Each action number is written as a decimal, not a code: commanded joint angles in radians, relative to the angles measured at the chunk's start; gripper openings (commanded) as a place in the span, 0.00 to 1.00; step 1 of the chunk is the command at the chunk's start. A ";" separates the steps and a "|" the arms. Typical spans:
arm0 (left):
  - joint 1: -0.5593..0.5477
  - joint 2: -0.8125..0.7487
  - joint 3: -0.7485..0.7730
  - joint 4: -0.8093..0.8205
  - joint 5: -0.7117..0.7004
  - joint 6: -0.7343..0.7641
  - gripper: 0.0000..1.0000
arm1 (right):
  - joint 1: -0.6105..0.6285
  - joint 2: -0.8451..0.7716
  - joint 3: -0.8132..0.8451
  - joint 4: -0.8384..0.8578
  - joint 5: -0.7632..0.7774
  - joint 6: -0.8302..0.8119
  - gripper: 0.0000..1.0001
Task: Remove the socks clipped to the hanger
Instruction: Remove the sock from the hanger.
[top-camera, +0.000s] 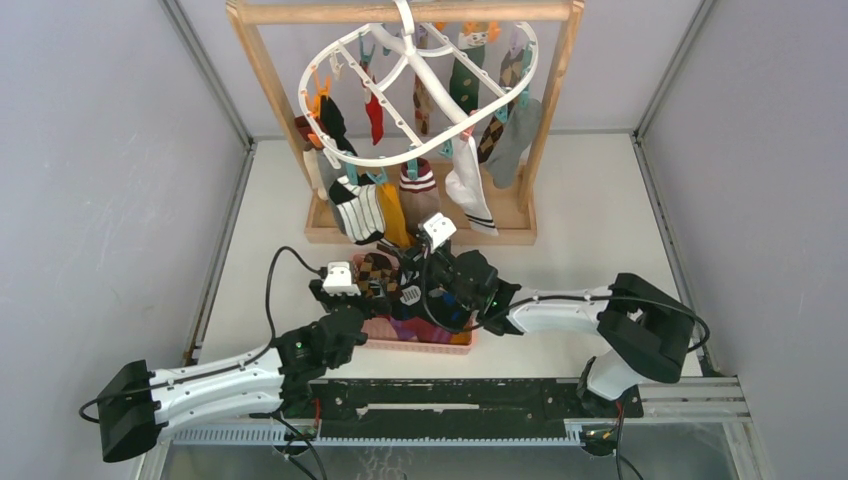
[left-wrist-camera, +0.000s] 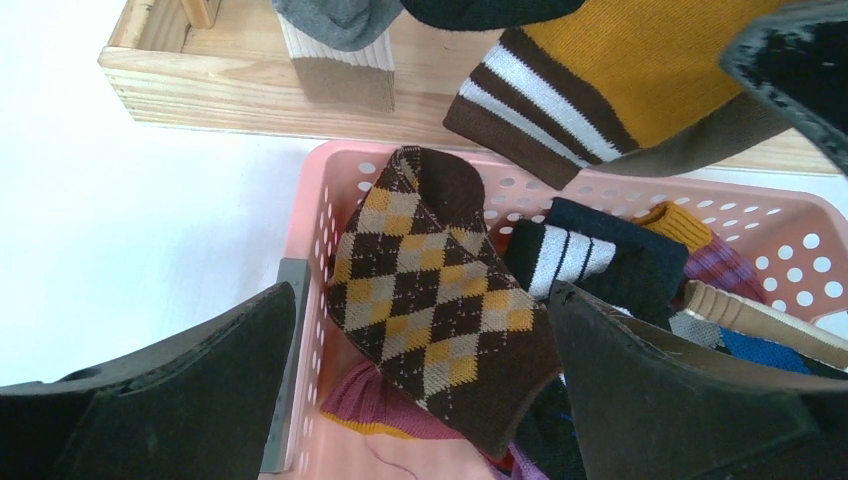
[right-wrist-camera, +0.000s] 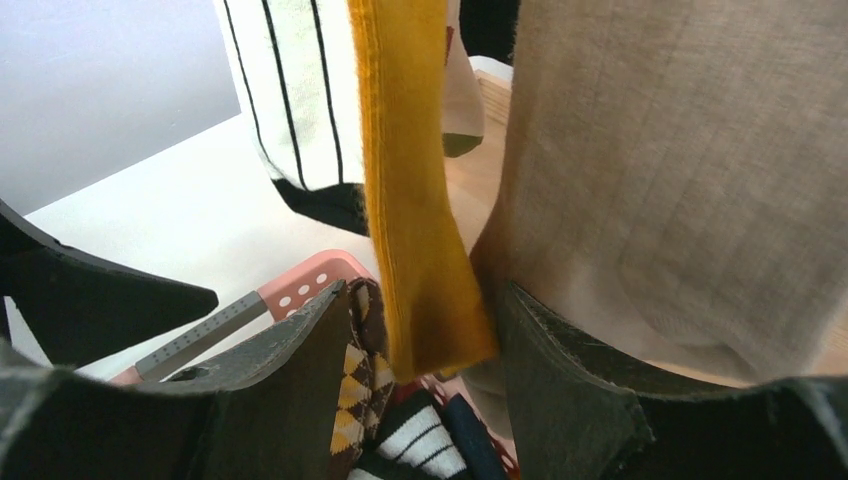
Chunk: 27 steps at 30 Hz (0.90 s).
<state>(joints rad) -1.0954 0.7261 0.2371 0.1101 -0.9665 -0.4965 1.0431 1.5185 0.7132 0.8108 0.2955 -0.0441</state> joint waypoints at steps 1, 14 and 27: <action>-0.003 -0.014 -0.013 0.027 -0.004 0.014 1.00 | -0.016 0.047 0.073 0.033 -0.052 0.023 0.63; -0.003 -0.027 -0.015 0.022 -0.003 0.013 1.00 | -0.034 0.028 0.088 -0.009 -0.147 0.075 0.13; -0.024 -0.101 0.003 -0.039 -0.041 0.016 1.00 | -0.048 -0.112 0.078 -0.082 -0.416 0.170 0.11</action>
<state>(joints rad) -1.1072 0.6479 0.2371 0.0891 -0.9730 -0.4961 1.0023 1.4734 0.7658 0.7250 -0.0200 0.0761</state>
